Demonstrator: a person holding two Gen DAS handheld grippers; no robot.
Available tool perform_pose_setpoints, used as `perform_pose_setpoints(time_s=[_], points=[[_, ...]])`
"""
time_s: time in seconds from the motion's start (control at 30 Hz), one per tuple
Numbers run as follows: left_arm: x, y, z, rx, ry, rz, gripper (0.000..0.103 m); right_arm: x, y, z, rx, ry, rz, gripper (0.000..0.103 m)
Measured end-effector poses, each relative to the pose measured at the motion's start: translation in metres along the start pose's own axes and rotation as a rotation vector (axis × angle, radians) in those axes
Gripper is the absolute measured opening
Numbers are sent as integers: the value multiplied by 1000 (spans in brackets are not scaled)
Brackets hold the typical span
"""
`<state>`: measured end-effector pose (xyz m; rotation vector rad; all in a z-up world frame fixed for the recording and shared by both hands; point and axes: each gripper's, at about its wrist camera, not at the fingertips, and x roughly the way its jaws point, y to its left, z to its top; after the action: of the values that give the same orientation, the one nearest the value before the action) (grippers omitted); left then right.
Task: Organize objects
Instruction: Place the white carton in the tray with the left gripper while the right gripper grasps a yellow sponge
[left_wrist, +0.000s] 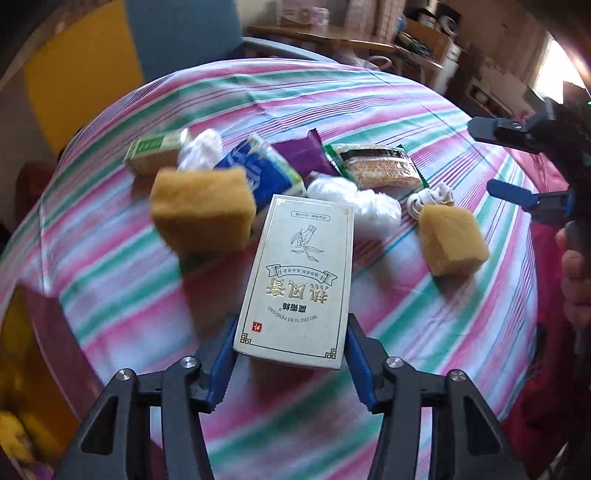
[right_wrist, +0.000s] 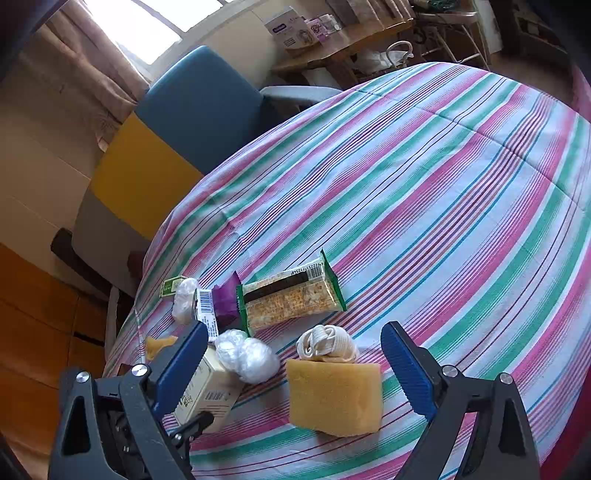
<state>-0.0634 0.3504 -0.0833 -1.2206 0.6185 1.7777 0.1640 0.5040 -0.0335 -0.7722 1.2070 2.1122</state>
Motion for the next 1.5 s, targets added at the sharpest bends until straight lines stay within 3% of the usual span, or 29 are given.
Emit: perform_pose_setpoints(time_s=[0.13, 0.33, 0.6, 0.9, 0.93, 0.97, 1.0, 1.27, 1.5], points=[[-19, -17, -44, -52, -27, -20, 55, 6, -1, 0, 2, 24, -11, 95], [-39, -25, -82, -123, -67, -26, 55, 19, 0, -3, -17, 89, -45, 94], [-35, -27, -71, -138, -66, -6, 55, 47, 6, -19, -87, 237, -130, 94], [-28, -29, -71, -151, -81, -10, 54, 56, 7, -26, -141, 279, -189, 94], [-30, -28, -72, -162, -88, -16, 54, 58, 10, -28, -165, 288, -205, 89], [-32, -27, -74, -170, -93, -21, 53, 59, 13, -30, -192, 295, -220, 64], [-35, -25, -75, -176, -101, -23, 53, 62, 15, -33, -224, 305, -251, 52], [-92, -8, -94, -249, -206, -53, 53, 65, 18, -35, -295, 307, -284, 52], [-136, 29, -129, -354, -283, 5, 52, 68, 19, -34, -308, 319, -299, 57]])
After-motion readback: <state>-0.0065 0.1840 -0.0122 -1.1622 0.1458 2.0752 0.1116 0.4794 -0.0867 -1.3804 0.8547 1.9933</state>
